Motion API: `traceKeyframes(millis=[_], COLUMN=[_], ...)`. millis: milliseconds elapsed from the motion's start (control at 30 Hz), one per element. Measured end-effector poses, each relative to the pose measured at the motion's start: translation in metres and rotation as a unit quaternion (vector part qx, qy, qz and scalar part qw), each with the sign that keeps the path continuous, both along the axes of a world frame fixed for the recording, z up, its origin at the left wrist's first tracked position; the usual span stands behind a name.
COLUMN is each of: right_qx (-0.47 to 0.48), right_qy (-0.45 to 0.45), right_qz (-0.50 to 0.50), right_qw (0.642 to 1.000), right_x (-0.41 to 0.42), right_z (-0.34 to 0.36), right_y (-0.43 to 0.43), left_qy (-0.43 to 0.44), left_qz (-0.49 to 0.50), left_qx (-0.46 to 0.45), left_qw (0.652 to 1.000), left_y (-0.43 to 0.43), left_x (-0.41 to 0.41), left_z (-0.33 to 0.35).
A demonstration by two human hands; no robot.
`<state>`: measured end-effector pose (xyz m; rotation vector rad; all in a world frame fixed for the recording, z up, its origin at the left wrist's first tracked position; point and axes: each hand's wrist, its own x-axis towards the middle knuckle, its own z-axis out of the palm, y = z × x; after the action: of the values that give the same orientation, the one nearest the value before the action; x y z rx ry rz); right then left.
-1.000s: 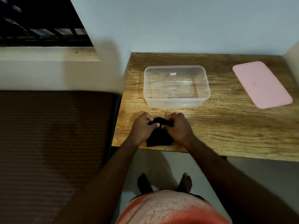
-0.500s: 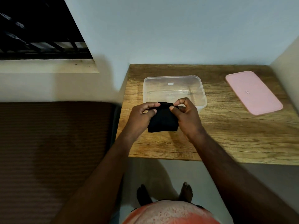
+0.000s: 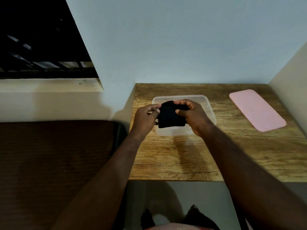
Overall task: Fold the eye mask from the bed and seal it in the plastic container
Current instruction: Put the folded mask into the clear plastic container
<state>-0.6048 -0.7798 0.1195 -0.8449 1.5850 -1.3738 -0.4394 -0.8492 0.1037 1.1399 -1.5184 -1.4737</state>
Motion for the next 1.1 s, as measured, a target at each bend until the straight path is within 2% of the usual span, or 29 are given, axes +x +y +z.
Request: traceKeyframes(millis=[100,233,300,467,633,733,767,833,967,1100], right_qx=[0.018,0.067,0.093,0.132,0.194,0.15,0.124,0.111,0.167,0.149], right_qy=[0.016,0.075,0.098,0.135,0.379,0.542,0.572,0.576,0.531,0.52], right_qz=[-0.018,-0.002,0.026,0.117,0.225,0.231,0.238,0.275,0.321,0.364], right_qw=[1.0,0.995,0.991,0.975,0.877,0.794,0.775,0.762,0.766,0.758], right_x=[-0.014,-0.03,-0.032,-0.028,-0.032,-0.032,-0.03,-0.024,-0.02,-0.022], right_z=[-0.004,-0.022,-0.033,-0.056,-0.067,-0.062,-0.06,-0.058,-0.061,-0.063], right_y=[-0.013,-0.032,-0.043,-0.065,-0.076,-0.075,-0.074,-0.074,-0.077,-0.079], left_qy=[-0.107,-0.179,-0.192,-0.163,-0.162,-0.164,-0.162,-0.156,-0.148,-0.143], left_qz=[0.07,0.066,0.066,0.076,0.081,0.087,0.09,0.095,0.095,0.094], left_qx=[-0.064,-0.06,-0.047,-0.009,0.007,0.011,0.013,0.016,0.019,0.018], left_qw=[0.99,0.98,0.978,0.984,0.983,0.983,0.983,0.983,0.984,0.985], left_y=[-0.013,-0.019,-0.018,-0.016,-0.015,-0.016,-0.016,-0.016,-0.015,-0.015], left_x=[-0.001,-0.01,-0.013,-0.013,-0.013,-0.015,-0.016,-0.017,-0.019,-0.019], left_z=[-0.011,-0.024,-0.029,-0.038,-0.037,-0.037,-0.037,-0.037,-0.037,-0.037])
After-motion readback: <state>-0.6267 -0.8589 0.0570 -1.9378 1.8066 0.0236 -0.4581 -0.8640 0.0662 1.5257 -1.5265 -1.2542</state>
